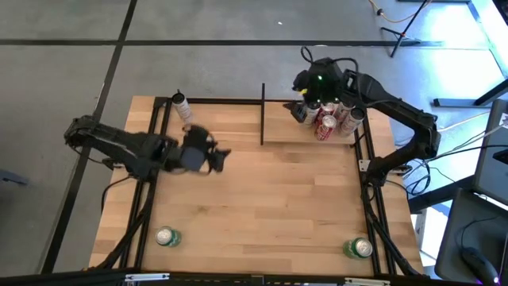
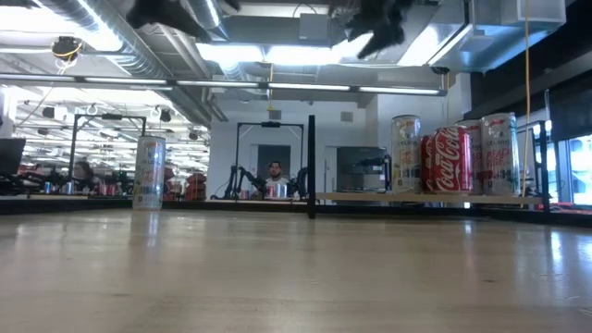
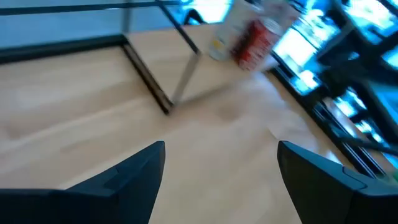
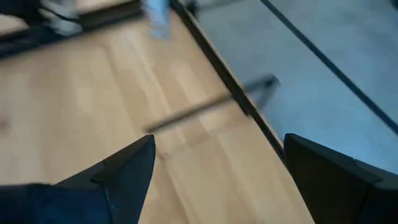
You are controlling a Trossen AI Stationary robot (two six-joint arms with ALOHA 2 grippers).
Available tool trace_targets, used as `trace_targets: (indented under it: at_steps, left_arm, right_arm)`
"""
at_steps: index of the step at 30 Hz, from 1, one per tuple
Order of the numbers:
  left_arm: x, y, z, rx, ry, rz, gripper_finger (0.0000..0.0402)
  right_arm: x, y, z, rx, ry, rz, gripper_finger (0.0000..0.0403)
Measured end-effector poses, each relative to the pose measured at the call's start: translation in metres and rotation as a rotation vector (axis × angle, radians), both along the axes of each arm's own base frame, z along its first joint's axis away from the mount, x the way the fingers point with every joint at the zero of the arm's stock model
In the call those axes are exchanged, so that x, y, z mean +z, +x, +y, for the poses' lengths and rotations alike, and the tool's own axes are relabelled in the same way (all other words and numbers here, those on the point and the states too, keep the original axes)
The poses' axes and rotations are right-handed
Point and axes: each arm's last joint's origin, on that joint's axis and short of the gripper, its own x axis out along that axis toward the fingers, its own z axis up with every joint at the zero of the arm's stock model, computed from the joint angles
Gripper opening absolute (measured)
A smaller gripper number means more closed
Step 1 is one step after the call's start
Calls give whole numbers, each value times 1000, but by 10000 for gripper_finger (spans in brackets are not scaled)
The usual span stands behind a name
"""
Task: Place canned beverage on shelf
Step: Put the white-yellow soda can on the shelf aligned with the other white-yellow soda can
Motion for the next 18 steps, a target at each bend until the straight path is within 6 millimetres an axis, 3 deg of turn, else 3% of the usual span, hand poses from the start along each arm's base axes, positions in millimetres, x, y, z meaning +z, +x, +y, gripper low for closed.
trace_targets:
  at_steps: [7, 18]
  left_arm:
    - [25, -11, 71, 155, -5, 162, 298]
    - [24, -61, 161, 430, 18, 523, 298]
  right_arm:
    - [3, 11, 30, 152, -70, 4, 339]
    - [-23, 15, 28, 92, -98, 100, 340]
